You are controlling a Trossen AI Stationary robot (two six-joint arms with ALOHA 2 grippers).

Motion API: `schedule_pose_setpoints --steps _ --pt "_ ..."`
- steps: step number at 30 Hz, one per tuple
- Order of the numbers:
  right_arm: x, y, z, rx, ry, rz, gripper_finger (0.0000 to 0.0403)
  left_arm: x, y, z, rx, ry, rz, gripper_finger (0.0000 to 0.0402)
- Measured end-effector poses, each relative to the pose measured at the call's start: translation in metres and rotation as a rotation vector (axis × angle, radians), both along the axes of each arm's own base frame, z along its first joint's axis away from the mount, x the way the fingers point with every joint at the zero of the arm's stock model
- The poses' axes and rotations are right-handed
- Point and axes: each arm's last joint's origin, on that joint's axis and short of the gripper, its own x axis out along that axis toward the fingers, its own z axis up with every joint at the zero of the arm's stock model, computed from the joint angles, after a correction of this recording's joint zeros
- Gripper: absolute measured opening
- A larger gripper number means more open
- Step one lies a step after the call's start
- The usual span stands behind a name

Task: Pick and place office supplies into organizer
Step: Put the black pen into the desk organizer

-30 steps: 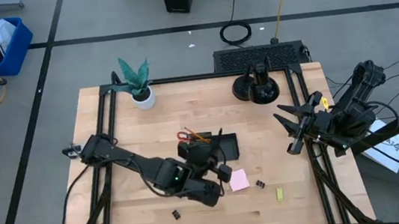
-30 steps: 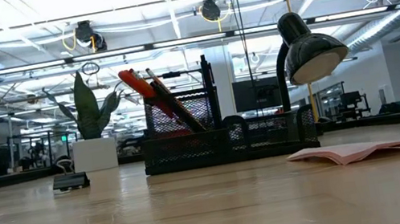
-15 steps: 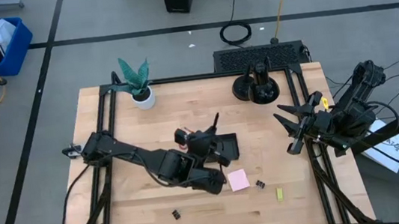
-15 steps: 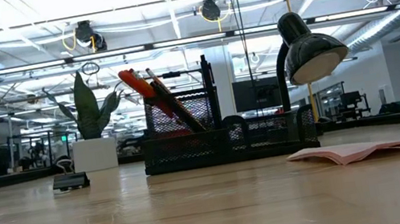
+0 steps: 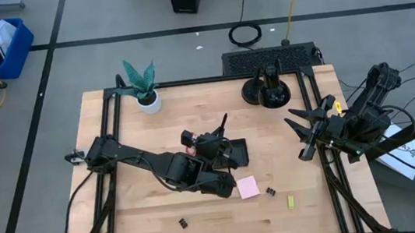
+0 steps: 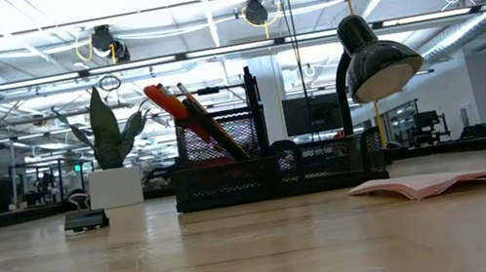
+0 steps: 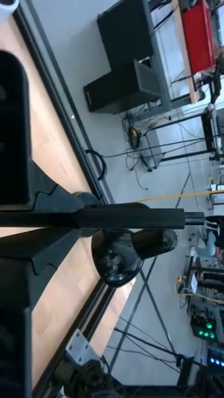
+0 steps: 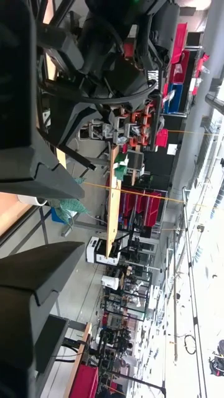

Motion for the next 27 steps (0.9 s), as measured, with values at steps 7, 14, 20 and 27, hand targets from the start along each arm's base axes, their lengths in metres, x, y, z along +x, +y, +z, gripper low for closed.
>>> schedule_pose_setpoints --steps 7,14,20,27 --pt "0.000 0.000 0.000 0.001 0.000 0.000 0.0116 -0.001 0.003 -0.001 0.021 0.042 0.002 0.0025" --pt "0.000 0.000 0.000 0.000 0.000 0.000 0.0116 -0.003 0.007 -0.007 0.037 0.037 0.042 0.0026" --pt "0.000 0.000 0.000 0.000 0.000 0.000 0.0116 -0.003 0.007 -0.029 0.036 0.038 0.062 0.0026" --pt "0.000 0.000 0.000 0.001 -0.001 0.000 0.0116 -0.005 0.010 -0.054 0.021 0.033 0.093 0.0026"
